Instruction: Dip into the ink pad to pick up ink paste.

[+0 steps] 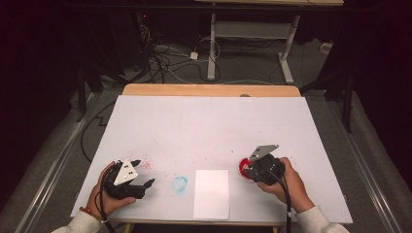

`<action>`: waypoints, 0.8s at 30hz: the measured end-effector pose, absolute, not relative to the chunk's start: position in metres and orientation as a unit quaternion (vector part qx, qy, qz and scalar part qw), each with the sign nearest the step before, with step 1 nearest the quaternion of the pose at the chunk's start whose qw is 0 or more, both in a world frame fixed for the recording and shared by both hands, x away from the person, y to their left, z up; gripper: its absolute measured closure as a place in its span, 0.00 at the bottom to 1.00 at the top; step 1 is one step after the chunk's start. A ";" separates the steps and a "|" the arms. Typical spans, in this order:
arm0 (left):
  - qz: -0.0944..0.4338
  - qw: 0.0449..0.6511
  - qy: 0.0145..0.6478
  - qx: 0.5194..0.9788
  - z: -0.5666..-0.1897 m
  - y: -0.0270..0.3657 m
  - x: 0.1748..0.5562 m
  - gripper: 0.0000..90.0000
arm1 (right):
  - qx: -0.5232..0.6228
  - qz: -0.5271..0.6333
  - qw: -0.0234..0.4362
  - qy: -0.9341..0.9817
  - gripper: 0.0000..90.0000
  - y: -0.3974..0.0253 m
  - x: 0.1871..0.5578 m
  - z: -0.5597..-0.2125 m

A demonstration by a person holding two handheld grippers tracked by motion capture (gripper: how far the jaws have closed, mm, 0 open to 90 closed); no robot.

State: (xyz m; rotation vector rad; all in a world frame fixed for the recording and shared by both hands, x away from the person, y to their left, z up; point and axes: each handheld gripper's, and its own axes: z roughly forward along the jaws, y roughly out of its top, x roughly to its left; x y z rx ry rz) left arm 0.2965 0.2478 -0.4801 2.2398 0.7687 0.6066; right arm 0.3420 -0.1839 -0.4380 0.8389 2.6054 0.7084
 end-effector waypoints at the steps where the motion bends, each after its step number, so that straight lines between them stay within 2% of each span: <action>1: 0.233 0.342 0.295 0.861 -0.480 0.248 0.296 0.21 | 0.295 0.247 0.156 0.910 0.85 -0.184 0.342 -0.439; 24: 0.229 0.338 0.293 0.865 -0.481 0.246 0.296 0.21 | 0.291 0.248 0.142 0.913 0.85 -0.187 0.347 -0.448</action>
